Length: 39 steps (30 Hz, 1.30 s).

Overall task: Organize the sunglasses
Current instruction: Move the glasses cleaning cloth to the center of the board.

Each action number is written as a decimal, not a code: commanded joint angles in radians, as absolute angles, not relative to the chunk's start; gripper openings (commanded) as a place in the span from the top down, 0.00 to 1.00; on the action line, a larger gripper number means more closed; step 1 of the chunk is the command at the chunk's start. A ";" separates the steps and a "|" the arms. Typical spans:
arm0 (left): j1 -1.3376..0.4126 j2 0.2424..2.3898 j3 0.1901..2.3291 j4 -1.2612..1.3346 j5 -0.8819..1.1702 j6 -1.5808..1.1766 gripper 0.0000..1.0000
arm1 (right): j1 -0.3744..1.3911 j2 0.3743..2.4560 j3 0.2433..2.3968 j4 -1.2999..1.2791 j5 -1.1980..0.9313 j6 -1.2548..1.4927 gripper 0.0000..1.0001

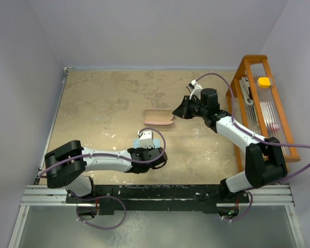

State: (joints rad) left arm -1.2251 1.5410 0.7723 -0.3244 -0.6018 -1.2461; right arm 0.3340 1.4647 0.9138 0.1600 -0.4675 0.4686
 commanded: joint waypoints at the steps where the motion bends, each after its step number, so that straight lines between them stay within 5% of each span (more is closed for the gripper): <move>1: -1.233 1.533 0.833 -0.386 -0.662 -1.262 0.85 | 0.339 1.427 0.913 0.189 -0.489 0.474 0.89; 6: -1.272 1.477 0.885 -0.472 -0.739 -1.266 0.72 | 0.339 1.431 0.913 0.192 -0.491 0.477 0.89; 13: -1.285 1.454 0.884 -0.503 -0.729 -1.274 0.70 | 0.340 1.432 0.913 0.198 -0.499 0.479 0.89; 17: -1.284 1.435 0.852 -0.514 -0.789 -1.277 1.00 | 0.356 1.428 0.885 0.201 -0.502 0.478 0.96; 30: -1.278 1.356 0.672 -0.297 -0.898 -1.190 1.00 | 0.511 1.310 0.702 0.192 -0.443 0.465 1.00; 34: -1.274 1.317 0.585 -0.171 -0.908 -1.139 0.88 | 0.572 1.258 0.662 0.168 -0.400 0.458 1.00; 39: -1.268 1.284 0.526 -0.098 -0.918 -1.104 0.91 | 0.613 1.240 0.619 0.164 -0.377 0.471 1.00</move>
State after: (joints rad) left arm -1.2766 1.3231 0.5533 -0.2214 -0.8749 -1.1572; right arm 0.5865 1.2663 0.6434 0.1547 -0.4213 0.4717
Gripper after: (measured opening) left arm 0.103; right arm 0.004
